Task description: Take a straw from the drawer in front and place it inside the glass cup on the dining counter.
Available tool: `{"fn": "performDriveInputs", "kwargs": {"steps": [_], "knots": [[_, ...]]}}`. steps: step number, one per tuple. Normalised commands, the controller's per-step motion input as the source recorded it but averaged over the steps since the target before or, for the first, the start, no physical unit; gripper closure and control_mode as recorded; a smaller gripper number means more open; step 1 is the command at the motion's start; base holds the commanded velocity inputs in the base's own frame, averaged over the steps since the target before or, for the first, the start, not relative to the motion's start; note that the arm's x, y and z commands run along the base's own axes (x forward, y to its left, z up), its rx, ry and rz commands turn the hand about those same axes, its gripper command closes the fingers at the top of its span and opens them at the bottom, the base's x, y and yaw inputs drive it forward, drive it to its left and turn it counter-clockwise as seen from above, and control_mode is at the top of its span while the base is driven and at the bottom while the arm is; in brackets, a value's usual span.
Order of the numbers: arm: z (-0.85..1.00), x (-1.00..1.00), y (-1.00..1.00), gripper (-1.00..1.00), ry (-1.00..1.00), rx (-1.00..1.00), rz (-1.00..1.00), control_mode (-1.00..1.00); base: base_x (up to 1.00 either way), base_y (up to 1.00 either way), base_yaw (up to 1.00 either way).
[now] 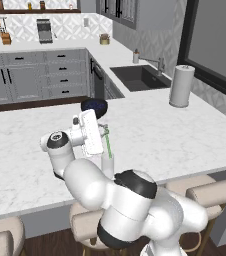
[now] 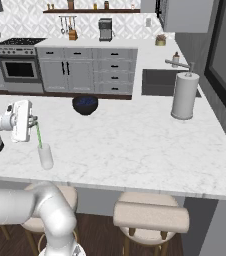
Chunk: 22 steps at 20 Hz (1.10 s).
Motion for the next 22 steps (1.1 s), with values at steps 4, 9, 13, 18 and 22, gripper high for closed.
{"fn": "performDriveInputs", "kwargs": {"steps": [4,9,13,18,22], "knots": [[-0.02,0.21,0.0,1.0,0.0,0.0,0.0,-1.0,0.0,0.0,0.0],[-0.01,0.18,0.0,1.0,0.0,0.0,0.0,-1.0,0.0,0.0,0.0],[-0.12,0.01,0.0,1.0,0.0,0.0,0.0,-1.0,0.0,0.0,0.0],[-0.18,0.0,0.0,1.0,0.0,0.0,0.0,-1.0,0.0,0.0,0.0],[-0.19,0.01,0.0,1.0,0.0,0.0,0.0,-1.0,0.0,0.0,0.0]]}}
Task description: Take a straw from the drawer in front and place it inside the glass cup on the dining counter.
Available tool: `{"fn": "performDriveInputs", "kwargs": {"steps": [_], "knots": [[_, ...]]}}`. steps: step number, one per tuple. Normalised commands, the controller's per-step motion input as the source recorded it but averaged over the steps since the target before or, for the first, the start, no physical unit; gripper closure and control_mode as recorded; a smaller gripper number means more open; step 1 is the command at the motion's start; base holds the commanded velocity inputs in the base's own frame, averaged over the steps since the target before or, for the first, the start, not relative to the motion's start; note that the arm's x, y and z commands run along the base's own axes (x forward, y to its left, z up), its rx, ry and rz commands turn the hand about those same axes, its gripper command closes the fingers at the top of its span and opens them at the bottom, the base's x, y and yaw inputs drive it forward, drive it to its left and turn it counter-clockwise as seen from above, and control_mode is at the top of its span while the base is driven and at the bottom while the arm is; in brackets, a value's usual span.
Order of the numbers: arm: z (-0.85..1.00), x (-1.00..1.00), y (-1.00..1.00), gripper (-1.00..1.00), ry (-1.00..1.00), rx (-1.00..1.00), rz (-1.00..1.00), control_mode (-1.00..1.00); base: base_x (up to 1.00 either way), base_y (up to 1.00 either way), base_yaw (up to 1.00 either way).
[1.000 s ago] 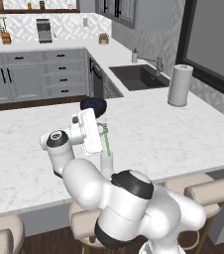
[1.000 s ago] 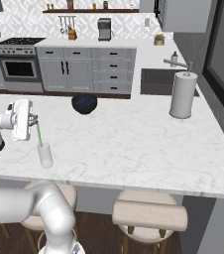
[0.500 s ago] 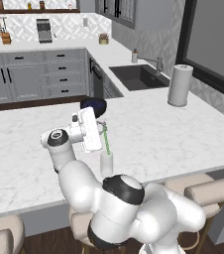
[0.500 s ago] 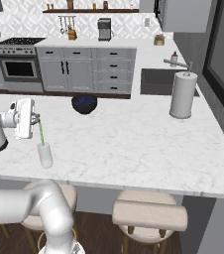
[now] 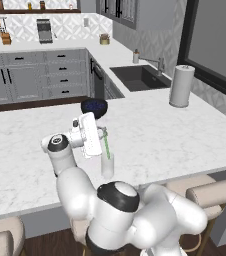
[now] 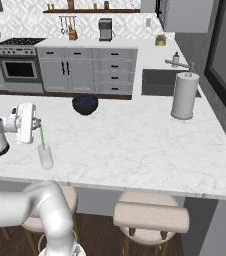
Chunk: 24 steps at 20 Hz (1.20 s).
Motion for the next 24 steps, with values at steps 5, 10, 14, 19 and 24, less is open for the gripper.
{"fn": "performDriveInputs", "kwargs": {"steps": [5,10,14,19,24], "knots": [[-0.19,0.08,0.0,1.0,0.0,0.0,0.0,-1.0,0.0,0.0,0.0],[-0.23,0.05,0.0,1.0,0.0,0.0,0.0,-1.0,0.0,0.0,0.0],[-0.31,0.0,0.0,1.0,0.02,0.0,0.0,-1.0,0.0,0.0,0.0],[-0.31,0.0,0.0,1.0,0.03,0.0,0.0,-1.0,0.0,0.0,0.0],[-0.19,0.0,0.0,-1.0,0.04,0.01,0.0,-1.0,0.0,0.0,0.0]]}}
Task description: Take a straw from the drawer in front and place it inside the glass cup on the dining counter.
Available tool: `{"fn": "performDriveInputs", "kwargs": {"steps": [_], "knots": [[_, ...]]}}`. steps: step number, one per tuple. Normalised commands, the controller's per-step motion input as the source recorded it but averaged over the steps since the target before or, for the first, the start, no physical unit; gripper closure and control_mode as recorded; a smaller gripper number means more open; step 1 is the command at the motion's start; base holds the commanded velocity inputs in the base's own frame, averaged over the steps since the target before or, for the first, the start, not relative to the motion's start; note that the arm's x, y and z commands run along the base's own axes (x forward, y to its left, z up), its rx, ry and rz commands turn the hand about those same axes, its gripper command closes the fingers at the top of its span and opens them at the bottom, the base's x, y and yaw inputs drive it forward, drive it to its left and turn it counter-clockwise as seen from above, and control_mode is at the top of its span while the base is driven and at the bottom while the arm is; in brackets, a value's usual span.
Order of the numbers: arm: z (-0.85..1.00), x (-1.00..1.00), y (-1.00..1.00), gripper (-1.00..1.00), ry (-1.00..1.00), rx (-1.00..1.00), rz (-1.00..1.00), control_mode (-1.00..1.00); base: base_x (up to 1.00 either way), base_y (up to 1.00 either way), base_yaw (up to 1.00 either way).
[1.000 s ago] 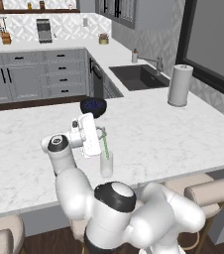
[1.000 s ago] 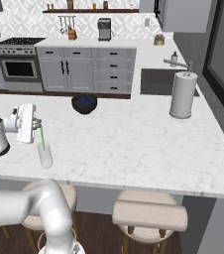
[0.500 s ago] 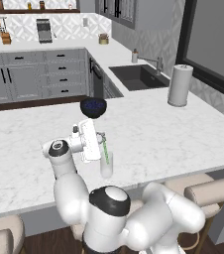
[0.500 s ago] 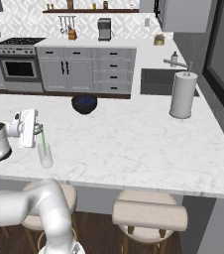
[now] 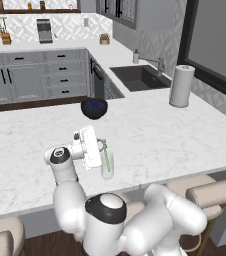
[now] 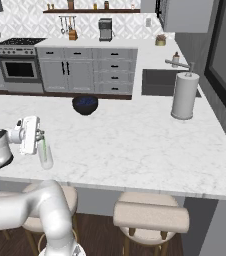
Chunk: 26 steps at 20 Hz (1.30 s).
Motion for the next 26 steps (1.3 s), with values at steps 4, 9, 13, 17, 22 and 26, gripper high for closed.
{"fn": "performDriveInputs", "kwargs": {"steps": [4,9,13,17,22,26], "knots": [[-0.08,0.01,0.0,-1.0,0.04,0.05,0.0,-1.0,0.0,0.0,0.0],[0.0,0.0,0.0,-1.0,0.04,0.15,0.0,-1.0,0.0,0.0,0.0],[0.0,0.0,0.0,-1.0,0.08,0.24,0.0,-1.0,0.0,0.0,0.0],[0.0,0.12,0.0,-1.0,0.09,0.26,0.0,-1.0,0.0,0.0,0.0],[0.0,0.23,0.0,-1.0,0.07,0.24,0.0,-1.0,0.0,0.0,0.0],[0.0,0.01,0.0,-1.0,0.07,0.26,0.0,-1.0,0.0,0.0,0.0]]}}
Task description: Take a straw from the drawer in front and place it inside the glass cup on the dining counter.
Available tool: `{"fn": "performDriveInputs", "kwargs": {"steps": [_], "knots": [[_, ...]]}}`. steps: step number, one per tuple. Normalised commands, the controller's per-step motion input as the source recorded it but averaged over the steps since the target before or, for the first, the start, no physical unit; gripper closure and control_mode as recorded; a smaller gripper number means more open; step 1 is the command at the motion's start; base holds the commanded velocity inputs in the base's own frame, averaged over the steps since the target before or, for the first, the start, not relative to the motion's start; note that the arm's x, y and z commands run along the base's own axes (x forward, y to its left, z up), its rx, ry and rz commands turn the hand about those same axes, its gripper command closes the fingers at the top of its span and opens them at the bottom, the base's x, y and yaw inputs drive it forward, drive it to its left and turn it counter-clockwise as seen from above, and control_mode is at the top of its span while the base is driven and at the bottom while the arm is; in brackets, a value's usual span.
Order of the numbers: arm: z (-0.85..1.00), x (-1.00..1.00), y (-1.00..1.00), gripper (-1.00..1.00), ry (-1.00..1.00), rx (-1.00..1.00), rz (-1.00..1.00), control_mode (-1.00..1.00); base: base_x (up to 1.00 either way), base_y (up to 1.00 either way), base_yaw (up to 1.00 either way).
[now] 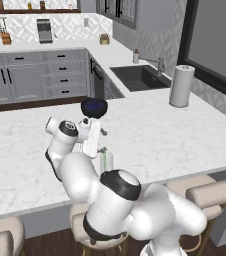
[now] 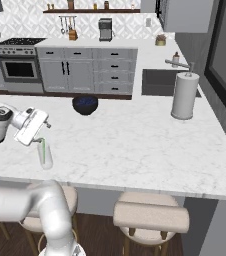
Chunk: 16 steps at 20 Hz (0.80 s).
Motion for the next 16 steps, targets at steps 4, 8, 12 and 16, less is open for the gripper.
{"fn": "performDriveInputs", "kwargs": {"steps": [4,8,12,16], "knots": [[0.0,-0.03,0.0,-1.0,0.11,0.3,0.0,-1.0,0.0,0.0,0.0],[0.0,-0.01,0.0,-1.0,0.12,0.32,0.0,-1.0,0.0,0.0,0.0],[0.0,-0.27,0.0,-1.0,0.1,0.33,0.0,-1.0,0.0,0.0,0.0],[0.0,-0.61,0.0,-1.0,0.08,0.32,0.0,-1.0,0.0,0.0,0.0]]}}
